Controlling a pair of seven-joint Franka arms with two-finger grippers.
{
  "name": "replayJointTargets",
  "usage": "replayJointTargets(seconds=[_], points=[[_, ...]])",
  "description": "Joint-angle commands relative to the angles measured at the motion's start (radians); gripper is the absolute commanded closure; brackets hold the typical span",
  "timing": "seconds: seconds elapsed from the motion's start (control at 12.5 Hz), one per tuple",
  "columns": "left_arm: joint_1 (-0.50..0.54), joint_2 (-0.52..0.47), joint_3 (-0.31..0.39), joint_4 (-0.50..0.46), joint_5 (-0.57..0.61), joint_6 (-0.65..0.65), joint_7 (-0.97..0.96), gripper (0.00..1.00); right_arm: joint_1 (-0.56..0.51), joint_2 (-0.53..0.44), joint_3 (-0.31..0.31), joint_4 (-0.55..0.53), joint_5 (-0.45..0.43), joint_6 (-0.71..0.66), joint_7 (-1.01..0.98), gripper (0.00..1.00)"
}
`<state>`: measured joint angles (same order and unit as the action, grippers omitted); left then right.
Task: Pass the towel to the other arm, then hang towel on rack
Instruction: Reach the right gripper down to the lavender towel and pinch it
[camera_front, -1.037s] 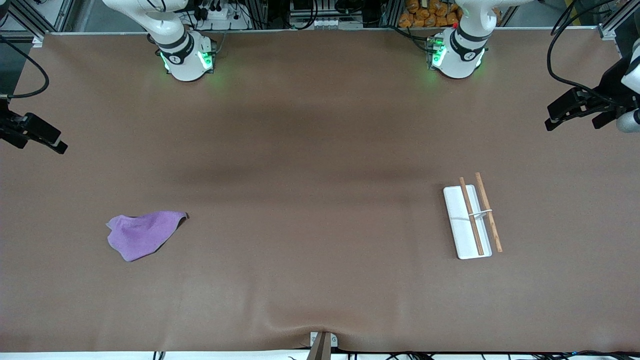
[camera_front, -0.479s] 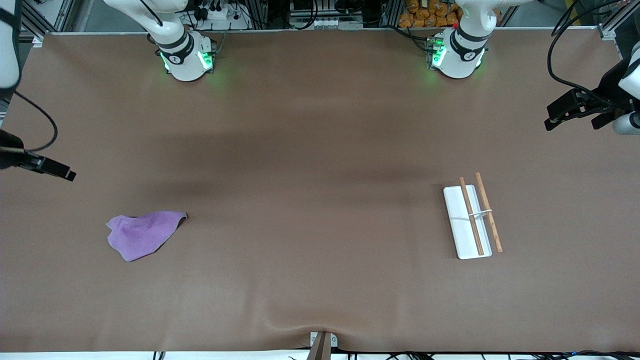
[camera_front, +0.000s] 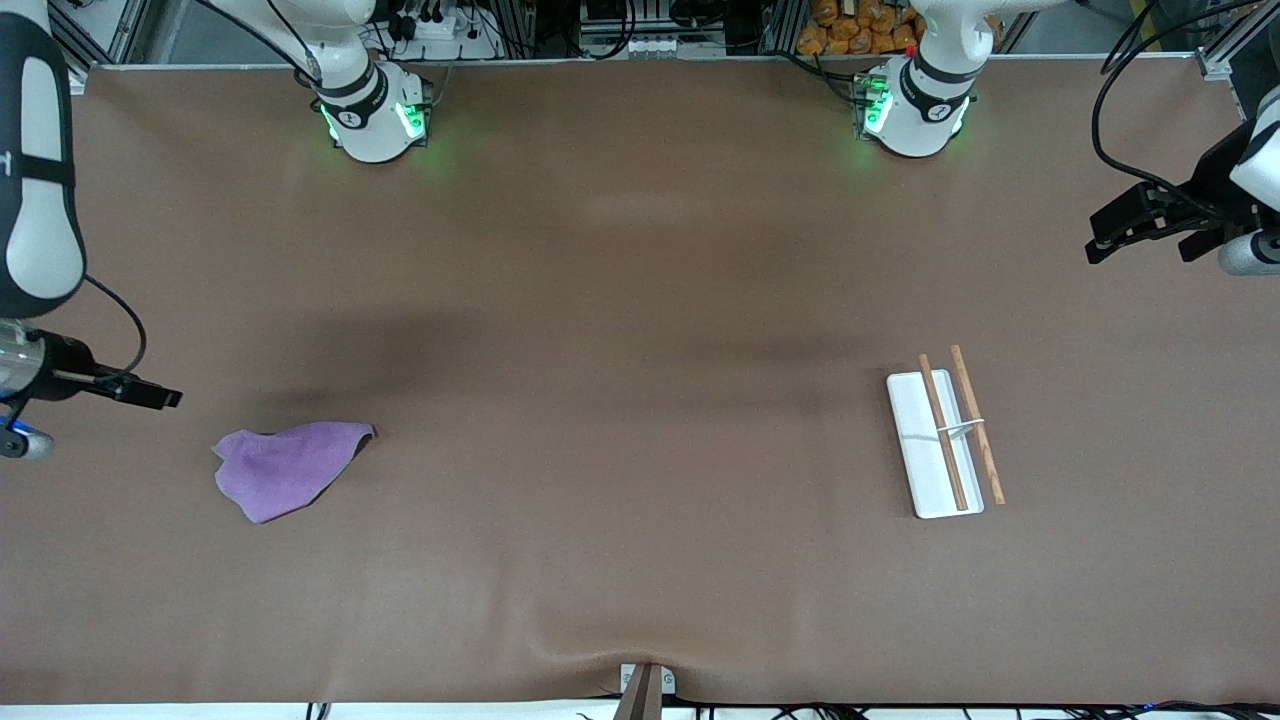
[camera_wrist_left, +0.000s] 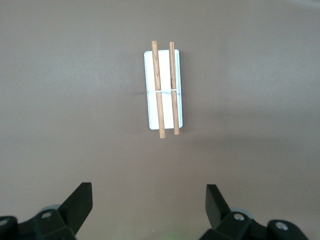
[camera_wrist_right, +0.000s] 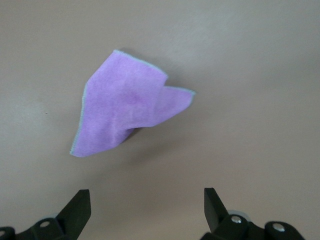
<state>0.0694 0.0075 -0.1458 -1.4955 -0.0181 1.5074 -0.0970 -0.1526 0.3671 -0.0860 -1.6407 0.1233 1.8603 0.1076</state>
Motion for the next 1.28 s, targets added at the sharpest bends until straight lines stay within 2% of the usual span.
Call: replayJointTargets(seconds=[0.0,0.32,0.4,0.48,0.8,0.96,1.04,1.12,1.2], points=[[0.006,-0.004,-0.001,0.003,-0.005,-0.015,0.036,0.00,-0.027,0.065,0.011,-0.001,0.070,0.043,0.006,0.00],[0.007,-0.014,0.000,0.001,-0.006,-0.024,0.039,0.00,-0.009,0.136,0.012,-0.041,0.070,0.178,0.007,0.01],[0.007,-0.012,0.000,0.001,-0.006,-0.024,0.039,0.00,-0.007,0.154,0.012,-0.042,0.071,0.200,0.007,0.07],[0.007,-0.012,0.000,0.001,-0.005,-0.024,0.037,0.00,-0.007,0.174,0.014,-0.042,0.072,0.212,0.007,0.08],[0.006,-0.011,0.000,-0.002,-0.005,-0.024,0.037,0.00,-0.002,0.246,0.015,-0.042,0.108,0.272,0.007,0.09],[0.006,-0.011,-0.001,-0.002,-0.005,-0.024,0.037,0.00,0.013,0.256,0.017,-0.042,0.128,0.283,0.007,0.19],[0.004,-0.009,-0.001,-0.002,-0.005,-0.024,0.037,0.00,0.019,0.256,0.017,-0.042,0.137,0.284,0.007,0.31],[0.003,-0.006,-0.001,0.000,-0.005,-0.024,0.037,0.00,0.025,0.257,0.017,-0.042,0.141,0.293,0.007,0.38],[0.003,-0.006,-0.003,0.000,-0.005,-0.024,0.037,0.00,0.027,0.260,0.017,-0.041,0.141,0.312,0.007,0.38]])
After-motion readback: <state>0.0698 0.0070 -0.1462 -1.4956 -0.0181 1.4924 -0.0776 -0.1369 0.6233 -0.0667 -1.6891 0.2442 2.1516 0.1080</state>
